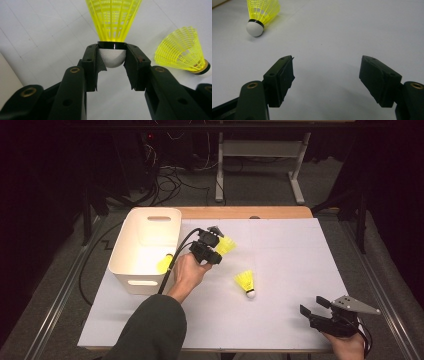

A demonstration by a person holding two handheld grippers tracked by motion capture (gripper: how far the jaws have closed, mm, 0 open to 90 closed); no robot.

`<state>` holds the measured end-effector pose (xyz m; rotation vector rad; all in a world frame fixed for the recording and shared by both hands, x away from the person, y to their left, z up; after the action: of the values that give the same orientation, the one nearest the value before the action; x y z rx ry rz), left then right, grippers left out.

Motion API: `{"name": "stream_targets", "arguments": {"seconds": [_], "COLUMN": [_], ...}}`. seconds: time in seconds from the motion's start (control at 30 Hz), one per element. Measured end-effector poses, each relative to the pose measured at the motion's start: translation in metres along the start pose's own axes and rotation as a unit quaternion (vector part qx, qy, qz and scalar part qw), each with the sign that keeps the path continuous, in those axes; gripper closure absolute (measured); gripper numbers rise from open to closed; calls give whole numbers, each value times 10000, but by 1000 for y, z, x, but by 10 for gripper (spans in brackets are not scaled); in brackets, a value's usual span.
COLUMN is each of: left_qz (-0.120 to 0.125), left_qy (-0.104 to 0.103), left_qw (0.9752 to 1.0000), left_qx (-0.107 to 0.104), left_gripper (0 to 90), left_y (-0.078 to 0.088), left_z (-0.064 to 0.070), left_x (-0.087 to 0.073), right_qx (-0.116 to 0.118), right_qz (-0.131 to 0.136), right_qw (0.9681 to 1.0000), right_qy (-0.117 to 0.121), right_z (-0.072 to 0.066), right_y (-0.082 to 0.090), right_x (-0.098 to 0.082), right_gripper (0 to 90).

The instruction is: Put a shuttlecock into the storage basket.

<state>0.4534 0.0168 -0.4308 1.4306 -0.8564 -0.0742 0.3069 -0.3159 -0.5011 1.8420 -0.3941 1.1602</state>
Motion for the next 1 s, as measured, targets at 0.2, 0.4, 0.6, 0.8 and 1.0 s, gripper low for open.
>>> {"name": "stream_targets", "arguments": {"seconds": [0.2, 0.4, 0.6, 0.8, 1.0], "left_qz": [-20, -32, -57, -60, -51], "left_qy": [17, 19, 34, 28, 42], "left_qw": [10000, 10000, 9999, 9999, 9999], "left_qx": [3, 63, 78, 125, 133], "left_gripper": [646, 646, 646, 646, 645], "left_y": [3, 7, 11, 14, 17], "left_z": [0, -2, -5, -6, -8], "left_x": [2, 3, 3, 3, 4], "right_qx": [5, 7, 7, 7, 8], "right_qz": [6, 6, 6, 6, 4], "right_qw": [10000, 10000, 10000, 10000, 10000], "right_qy": [-4, -7, -1, -1, -8], "right_z": [0, 0, 0, 0, 0], "right_y": [0, 0, 0, 0, 0], "right_x": [0, 0, 0, 0, 0], "right_gripper": [283, 283, 283, 283, 283]}}
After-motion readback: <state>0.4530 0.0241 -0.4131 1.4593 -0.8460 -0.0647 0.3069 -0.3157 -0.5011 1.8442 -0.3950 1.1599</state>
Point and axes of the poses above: each handheld gripper's, and its own axes: y roughly backward along the jaws, x roughly out of its top, z roughly to its right, the point moved 6 cm from there along -y, roughly forward along the jaws, and after that the axes turned 9 degrees about x, right-handed, at the moved point
